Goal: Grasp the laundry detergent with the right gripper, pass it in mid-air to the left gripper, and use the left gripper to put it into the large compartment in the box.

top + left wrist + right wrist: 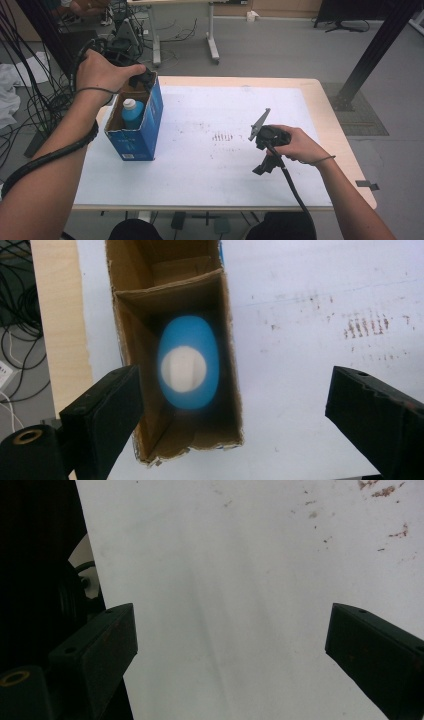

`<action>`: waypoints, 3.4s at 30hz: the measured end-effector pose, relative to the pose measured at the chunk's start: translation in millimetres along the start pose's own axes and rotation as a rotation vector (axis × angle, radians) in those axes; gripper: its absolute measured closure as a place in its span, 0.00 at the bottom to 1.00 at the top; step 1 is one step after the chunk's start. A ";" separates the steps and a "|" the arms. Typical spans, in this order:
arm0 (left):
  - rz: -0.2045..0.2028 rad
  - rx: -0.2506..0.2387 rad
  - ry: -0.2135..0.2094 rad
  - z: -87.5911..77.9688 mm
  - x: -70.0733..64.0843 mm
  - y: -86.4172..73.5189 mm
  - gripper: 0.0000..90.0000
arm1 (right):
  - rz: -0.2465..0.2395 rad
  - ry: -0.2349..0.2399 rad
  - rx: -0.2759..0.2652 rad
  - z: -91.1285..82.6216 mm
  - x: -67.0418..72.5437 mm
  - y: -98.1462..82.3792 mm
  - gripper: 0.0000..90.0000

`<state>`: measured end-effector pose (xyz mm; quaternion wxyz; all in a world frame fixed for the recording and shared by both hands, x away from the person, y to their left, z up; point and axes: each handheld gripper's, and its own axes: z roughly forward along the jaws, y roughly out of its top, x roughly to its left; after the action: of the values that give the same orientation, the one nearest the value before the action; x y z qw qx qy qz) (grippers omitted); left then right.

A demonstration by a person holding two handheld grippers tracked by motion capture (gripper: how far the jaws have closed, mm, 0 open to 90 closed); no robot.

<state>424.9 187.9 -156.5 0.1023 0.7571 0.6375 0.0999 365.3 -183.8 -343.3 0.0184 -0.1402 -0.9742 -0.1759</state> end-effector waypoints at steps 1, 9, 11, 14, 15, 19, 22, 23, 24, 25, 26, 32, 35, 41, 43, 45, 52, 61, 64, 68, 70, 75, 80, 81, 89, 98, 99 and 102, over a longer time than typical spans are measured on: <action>0.006 0.000 -0.003 -0.9 -1.3 -0.3 0.09 | 0.000 -0.003 -0.001 -0.3 -0.2 0.1 0.07; 0.055 0.007 -0.030 -3.6 -21.8 -2.9 0.09 | 0.008 -0.001 -0.002 0.4 -0.9 -0.3 0.07; 0.069 0.008 -0.034 -4.1 -27.1 -3.3 0.09 | 0.003 0.000 -0.003 0.7 -1.0 0.0 0.07; 0.088 0.002 -0.043 -5.0 -34.7 -3.9 0.09 | 0.003 0.000 -0.003 0.9 -1.1 0.0 0.07; 0.096 0.005 -0.045 -4.8 -37.4 -4.2 0.09 | 0.006 0.001 -0.003 1.0 -1.3 -0.1 0.07; 0.130 0.016 -0.061 -3.6 -47.2 -5.4 0.09 | 0.004 0.001 -0.005 1.0 -1.9 -0.4 0.07; 0.151 0.018 -0.070 -2.8 -53.8 -6.3 0.09 | 0.006 0.001 -0.007 0.7 -1.9 -0.5 0.07; 0.157 0.017 -0.076 -2.4 -56.4 -6.8 0.09 | 0.006 0.003 -0.007 0.6 -1.9 -0.6 0.07; 0.161 0.016 -0.078 -2.0 -59.0 -7.2 0.09 | 0.007 0.002 -0.009 0.8 -2.1 -0.8 0.07; 0.170 0.020 -0.078 -1.7 -61.5 -7.7 0.09 | 0.008 0.002 -0.008 0.9 -2.0 -1.0 0.07; 0.178 0.025 -0.083 -1.2 -64.1 -8.3 0.09 | 0.008 0.003 -0.008 0.8 -2.0 -1.0 0.07; 0.230 0.048 -0.102 5.6 -81.0 -13.7 0.10 | 0.010 -0.002 -0.011 -0.6 -0.9 -1.7 0.07; 0.251 0.062 -0.108 8.7 -89.1 -16.8 0.10 | 0.014 -0.001 -0.012 -1.3 -1.0 -2.6 0.07; 0.272 0.079 -0.127 17.9 -104.3 -26.0 0.10 | 0.009 -0.005 -0.023 -4.9 -0.4 -2.3 0.07; 0.283 0.088 -0.131 22.6 -107.8 -29.7 0.10 | 0.010 -0.010 -0.021 -6.4 0.3 -2.0 0.07; 0.287 0.097 -0.131 27.1 -110.7 -33.1 0.10 | 0.007 -0.009 -0.019 -7.7 0.3 -1.8 0.07; 0.299 0.134 -0.144 51.1 -120.3 -46.7 0.10 | 0.007 -0.017 -0.027 -11.8 1.8 -2.8 0.07; 0.286 0.165 -0.137 72.9 -126.8 -60.0 0.11 | 0.007 -0.021 -0.027 -11.9 4.2 -3.2 0.07; 0.288 0.177 -0.138 80.4 -128.4 -63.9 0.11 | 0.005 -0.022 -0.029 -12.5 4.5 -2.1 0.07; 0.294 0.187 -0.140 88.5 -130.5 -67.9 0.11 | 0.006 -0.020 -0.030 -13.2 4.1 -2.2 0.07; 0.295 0.190 -0.145 92.9 -131.0 -70.0 0.11 | 0.008 -0.022 -0.028 -13.6 3.7 -2.6 0.07; 0.290 0.202 -0.152 105.0 -131.7 -75.1 0.11 | 0.008 -0.025 -0.028 -13.9 2.8 -3.9 0.07; 0.288 0.215 -0.163 115.1 -132.2 -79.2 0.11 | 0.012 -0.026 -0.030 -14.6 2.4 -4.7 0.07; 0.290 0.218 -0.162 116.9 -132.2 -79.8 0.11 | 0.015 -0.024 -0.029 -14.7 2.4 -5.0 0.07; 0.283 0.223 -0.165 129.0 -132.1 -83.5 0.11 | 0.018 -0.026 -0.028 -14.7 1.2 -6.7 0.07; 0.287 0.232 -0.159 139.9 -131.5 -88.6 0.11 | 0.019 -0.030 -0.026 -16.3 1.2 -6.6 0.07; 0.289 0.233 -0.159 140.7 -131.4 -89.0 0.11 | 0.019 -0.029 -0.027 -16.3 1.3 -6.8 0.07; 0.288 0.239 -0.154 143.2 -131.3 -90.2 0.11 | 0.022 -0.030 -0.023 -16.0 2.1 -7.5 0.07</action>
<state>358.0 69.5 -322.1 0.0450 0.8525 0.5203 -0.0213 361.0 -195.6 -330.7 0.0040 -0.1536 -0.9707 -0.1849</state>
